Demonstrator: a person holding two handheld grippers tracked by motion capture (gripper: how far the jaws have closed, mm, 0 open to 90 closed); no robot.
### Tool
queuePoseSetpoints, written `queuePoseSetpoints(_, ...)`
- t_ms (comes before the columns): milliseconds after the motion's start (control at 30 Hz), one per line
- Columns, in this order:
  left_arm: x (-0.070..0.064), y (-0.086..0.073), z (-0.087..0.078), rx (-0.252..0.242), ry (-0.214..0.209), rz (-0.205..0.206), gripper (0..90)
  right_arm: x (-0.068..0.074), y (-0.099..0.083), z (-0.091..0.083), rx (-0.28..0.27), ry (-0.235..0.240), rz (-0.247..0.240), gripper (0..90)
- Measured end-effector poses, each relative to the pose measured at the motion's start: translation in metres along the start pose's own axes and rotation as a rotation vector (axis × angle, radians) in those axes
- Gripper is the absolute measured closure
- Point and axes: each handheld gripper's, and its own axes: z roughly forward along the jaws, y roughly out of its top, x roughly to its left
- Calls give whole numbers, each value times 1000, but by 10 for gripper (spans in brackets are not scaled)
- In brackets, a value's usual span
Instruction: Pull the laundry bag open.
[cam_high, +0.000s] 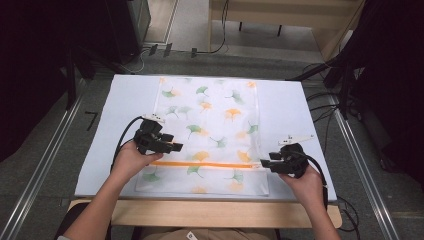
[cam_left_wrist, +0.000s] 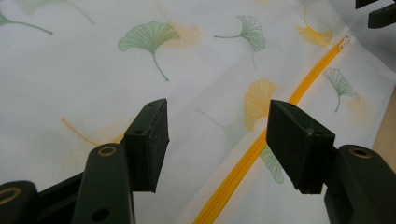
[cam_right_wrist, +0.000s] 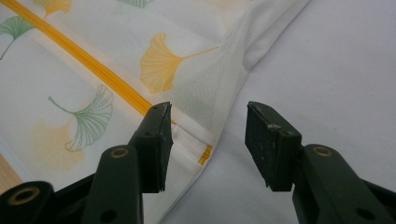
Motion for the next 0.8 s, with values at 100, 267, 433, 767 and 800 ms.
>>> queuePoseSetpoints(100,-2,2,3,3,-4,7,402,1,-3,2,17,1,-9,522)
queuePoseSetpoints(267,-7,9,11,15,-16,26,403,2,-8,0,19,-4,-23,522)
queuePoseSetpoints(433,-11,13,17,15,-29,35,407,2,-13,-1,19,-11,-41,522)
queuePoseSetpoints(767,-22,22,33,33,-66,51,402,9,-20,13,64,-1,-84,540)
queuePoseSetpoints(800,-23,22,34,28,-74,44,402,9,-20,14,69,-3,-88,546)
